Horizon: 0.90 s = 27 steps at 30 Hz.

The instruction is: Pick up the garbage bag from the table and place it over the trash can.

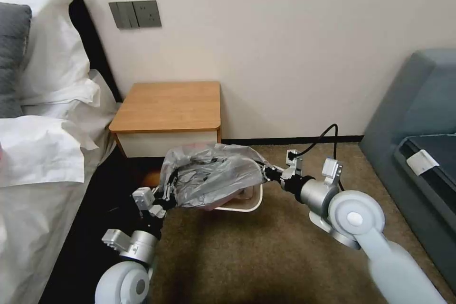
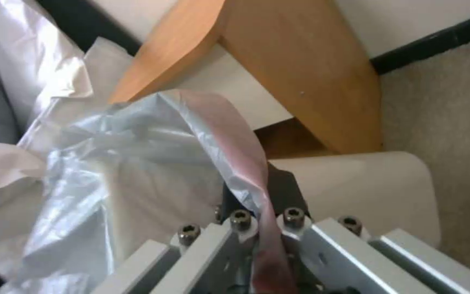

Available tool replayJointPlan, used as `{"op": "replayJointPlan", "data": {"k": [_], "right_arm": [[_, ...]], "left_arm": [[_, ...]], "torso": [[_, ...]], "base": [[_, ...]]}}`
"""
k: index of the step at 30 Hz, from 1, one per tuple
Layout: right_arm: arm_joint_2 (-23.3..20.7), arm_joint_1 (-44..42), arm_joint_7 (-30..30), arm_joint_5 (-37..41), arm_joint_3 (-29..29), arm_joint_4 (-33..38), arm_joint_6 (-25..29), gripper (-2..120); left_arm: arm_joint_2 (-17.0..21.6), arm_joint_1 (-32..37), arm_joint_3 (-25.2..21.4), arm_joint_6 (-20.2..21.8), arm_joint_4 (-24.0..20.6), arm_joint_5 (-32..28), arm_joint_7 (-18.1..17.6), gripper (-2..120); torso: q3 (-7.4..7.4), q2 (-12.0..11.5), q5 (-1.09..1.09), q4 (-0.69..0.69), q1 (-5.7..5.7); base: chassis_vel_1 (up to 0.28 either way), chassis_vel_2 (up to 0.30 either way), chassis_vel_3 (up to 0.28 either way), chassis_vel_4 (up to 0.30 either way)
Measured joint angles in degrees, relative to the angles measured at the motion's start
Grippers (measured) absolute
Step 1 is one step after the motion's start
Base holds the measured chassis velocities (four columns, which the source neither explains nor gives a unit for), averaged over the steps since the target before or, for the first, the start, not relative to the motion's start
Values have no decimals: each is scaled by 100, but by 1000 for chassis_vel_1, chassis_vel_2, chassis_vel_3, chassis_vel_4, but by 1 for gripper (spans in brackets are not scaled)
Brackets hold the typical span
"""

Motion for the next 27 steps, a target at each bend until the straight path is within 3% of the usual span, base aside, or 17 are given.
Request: {"op": "replayJointPlan", "data": {"k": [9, 27], "right_arm": [[-53, -239, 146, 41, 63, 422, 26, 0], [-40, -836, -53, 463, 621, 467, -110, 0]], "left_arm": [[-15, -76, -12, 77, 192, -153, -101, 8], [84, -97, -122, 268, 127, -834, -27, 8]], "torso": [[0, 0, 0, 0, 0], [0, 0, 0, 0, 0]], "base": [[0, 0, 0, 0], [0, 0, 0, 0]]}}
